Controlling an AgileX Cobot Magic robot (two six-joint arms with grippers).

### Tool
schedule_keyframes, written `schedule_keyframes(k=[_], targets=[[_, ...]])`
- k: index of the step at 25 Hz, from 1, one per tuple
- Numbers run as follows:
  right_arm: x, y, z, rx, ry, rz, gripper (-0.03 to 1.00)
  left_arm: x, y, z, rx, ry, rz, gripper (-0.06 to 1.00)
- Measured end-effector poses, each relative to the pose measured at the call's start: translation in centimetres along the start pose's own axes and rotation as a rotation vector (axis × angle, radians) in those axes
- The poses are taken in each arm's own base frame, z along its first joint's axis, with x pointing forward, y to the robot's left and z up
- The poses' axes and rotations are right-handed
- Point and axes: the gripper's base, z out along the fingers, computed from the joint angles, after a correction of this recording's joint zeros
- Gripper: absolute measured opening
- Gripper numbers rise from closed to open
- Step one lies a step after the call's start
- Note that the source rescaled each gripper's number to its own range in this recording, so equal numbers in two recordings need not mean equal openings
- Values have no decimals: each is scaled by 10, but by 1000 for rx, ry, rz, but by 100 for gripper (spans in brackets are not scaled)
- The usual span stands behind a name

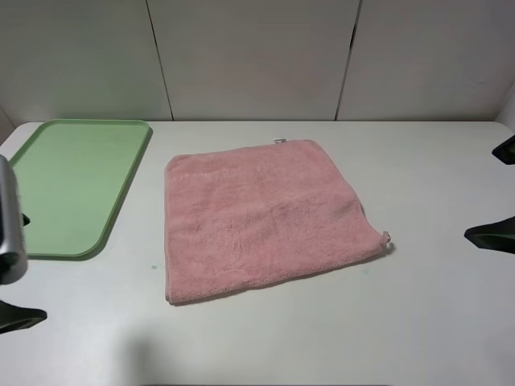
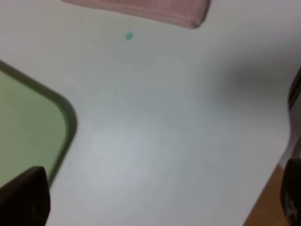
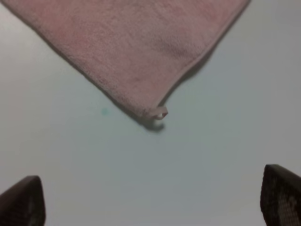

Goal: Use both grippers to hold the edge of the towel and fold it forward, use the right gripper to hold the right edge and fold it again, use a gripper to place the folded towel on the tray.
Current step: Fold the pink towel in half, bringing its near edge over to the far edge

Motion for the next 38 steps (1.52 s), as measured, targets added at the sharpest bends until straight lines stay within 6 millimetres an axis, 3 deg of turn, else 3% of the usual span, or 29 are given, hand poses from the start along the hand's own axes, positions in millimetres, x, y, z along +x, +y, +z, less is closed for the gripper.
schedule_keyframes(k=[9,23,38], targets=[[-8,-15,21,29,-18,-157,100,-24,1,29,-29,70,206,98],[-8,-30,69,-47,51,-138,100,-57,3,83,1,30,311,98],[-7,-33,75,-10,47,-147,100,-89,-3,164,78,6,371,98]])
